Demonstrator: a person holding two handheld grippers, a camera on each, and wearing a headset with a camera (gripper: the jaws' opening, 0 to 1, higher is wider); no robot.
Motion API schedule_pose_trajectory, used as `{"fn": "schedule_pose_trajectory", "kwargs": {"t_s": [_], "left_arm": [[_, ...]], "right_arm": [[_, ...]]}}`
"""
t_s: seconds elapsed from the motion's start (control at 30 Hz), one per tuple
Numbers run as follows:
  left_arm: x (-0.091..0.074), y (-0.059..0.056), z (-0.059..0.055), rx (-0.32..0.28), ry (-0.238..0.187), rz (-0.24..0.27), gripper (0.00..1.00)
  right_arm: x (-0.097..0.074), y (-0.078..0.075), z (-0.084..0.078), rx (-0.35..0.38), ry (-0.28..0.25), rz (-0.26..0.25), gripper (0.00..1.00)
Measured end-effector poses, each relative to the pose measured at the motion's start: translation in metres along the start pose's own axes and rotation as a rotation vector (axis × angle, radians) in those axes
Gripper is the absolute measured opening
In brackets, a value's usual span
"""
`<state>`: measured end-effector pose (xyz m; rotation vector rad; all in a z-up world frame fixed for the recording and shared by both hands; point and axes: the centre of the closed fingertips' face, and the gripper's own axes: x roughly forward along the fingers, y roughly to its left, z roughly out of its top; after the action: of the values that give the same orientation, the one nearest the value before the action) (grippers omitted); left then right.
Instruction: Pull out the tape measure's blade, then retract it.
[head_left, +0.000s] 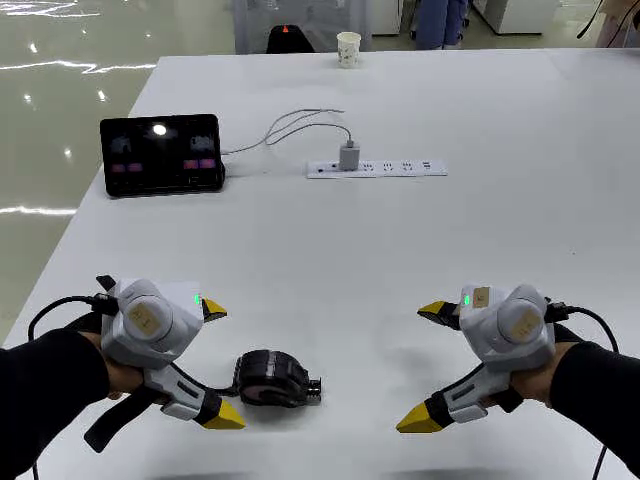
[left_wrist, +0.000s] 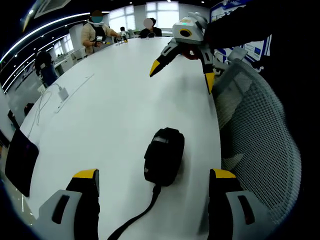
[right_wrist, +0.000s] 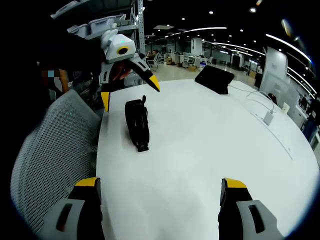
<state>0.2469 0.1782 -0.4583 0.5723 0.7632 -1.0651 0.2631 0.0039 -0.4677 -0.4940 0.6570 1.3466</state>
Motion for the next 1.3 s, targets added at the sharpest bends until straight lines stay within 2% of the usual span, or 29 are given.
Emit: {"fn": "schedule_pose_trajectory", "kwargs": {"t_s": [0.23, 0.33, 0.43, 0.63, 0.67, 1.03, 1.23, 1.3], "left_arm": [[0.011, -0.004, 0.004, 0.027, 0.028, -0.028, 0.81], [0.019, -0.004, 0.001, 0.059, 0.048, -0.025, 0.75], [0.024, -0.005, -0.002, 0.066, 0.063, -0.026, 0.73], [0.027, -0.008, 0.003, 0.082, 0.068, -0.048, 0.65], [0.029, -0.010, 0.005, 0.089, 0.064, -0.063, 0.64], [0.039, -0.016, 0.012, 0.124, 0.087, -0.084, 0.58], [0.041, -0.020, 0.011, 0.150, 0.105, -0.099, 0.45], [0.043, -0.018, 0.011, 0.171, 0.105, -0.089, 0.44]], "right_arm": [[0.012, 0.002, 0.006, -0.027, 0.007, 0.010, 0.99], [0.019, 0.004, 0.008, -0.040, 0.009, 0.017, 0.99], [0.026, 0.003, 0.008, -0.038, 0.014, 0.020, 0.99], [0.036, 0.005, 0.011, -0.023, 0.018, 0.037, 0.99], [0.038, 0.006, 0.011, -0.028, 0.022, 0.041, 0.99], [0.051, 0.011, 0.015, -0.087, 0.049, 0.061, 0.99], [0.055, 0.013, 0.016, -0.091, 0.055, 0.071, 0.99], [0.056, 0.013, 0.017, -0.095, 0.056, 0.071, 0.99]]}}
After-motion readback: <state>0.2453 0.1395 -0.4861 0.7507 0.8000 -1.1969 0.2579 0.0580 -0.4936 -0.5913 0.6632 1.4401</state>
